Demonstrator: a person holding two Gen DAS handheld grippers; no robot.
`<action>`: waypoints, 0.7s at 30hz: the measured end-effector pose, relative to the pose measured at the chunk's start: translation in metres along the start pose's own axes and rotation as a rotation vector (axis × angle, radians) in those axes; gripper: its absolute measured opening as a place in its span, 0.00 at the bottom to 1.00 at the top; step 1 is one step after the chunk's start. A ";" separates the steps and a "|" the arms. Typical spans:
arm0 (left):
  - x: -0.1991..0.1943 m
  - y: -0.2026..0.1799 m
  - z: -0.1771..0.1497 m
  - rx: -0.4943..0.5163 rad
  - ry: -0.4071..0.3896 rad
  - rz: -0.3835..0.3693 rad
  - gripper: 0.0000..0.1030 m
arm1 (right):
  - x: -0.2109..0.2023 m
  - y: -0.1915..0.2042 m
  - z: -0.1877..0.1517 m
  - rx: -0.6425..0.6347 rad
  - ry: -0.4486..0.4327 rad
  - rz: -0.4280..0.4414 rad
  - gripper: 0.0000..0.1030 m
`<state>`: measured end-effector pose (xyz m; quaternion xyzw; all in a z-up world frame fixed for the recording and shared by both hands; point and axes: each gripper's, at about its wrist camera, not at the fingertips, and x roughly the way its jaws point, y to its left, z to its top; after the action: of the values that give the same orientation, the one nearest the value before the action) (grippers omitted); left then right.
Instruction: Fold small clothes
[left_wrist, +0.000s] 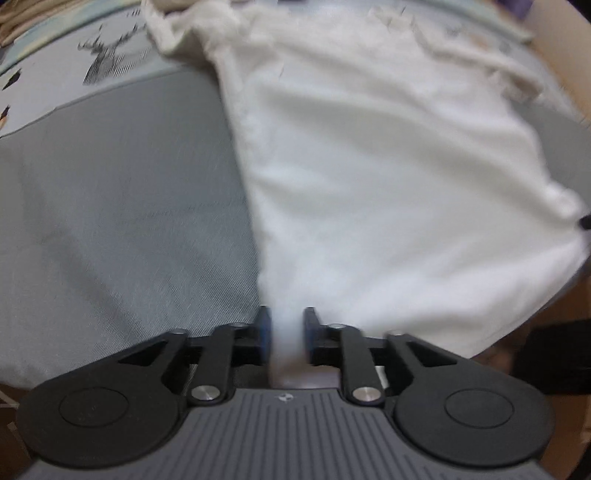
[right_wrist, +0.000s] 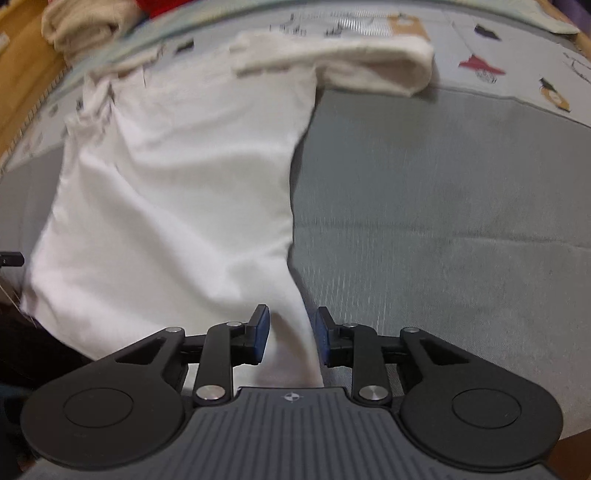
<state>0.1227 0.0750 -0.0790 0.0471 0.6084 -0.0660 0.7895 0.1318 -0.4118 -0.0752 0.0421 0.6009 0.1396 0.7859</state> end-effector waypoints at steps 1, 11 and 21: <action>0.004 0.002 -0.001 -0.008 0.017 0.023 0.41 | 0.003 0.003 -0.002 -0.015 0.014 -0.011 0.28; 0.010 0.002 0.000 0.054 0.030 0.062 0.05 | 0.018 0.021 -0.016 -0.130 0.112 -0.010 0.11; -0.009 -0.002 0.005 0.068 -0.062 0.167 0.20 | -0.004 0.017 -0.013 -0.088 0.021 0.003 0.09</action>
<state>0.1250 0.0724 -0.0688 0.1227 0.5752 -0.0220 0.8085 0.1157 -0.3980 -0.0707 0.0068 0.6022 0.1674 0.7805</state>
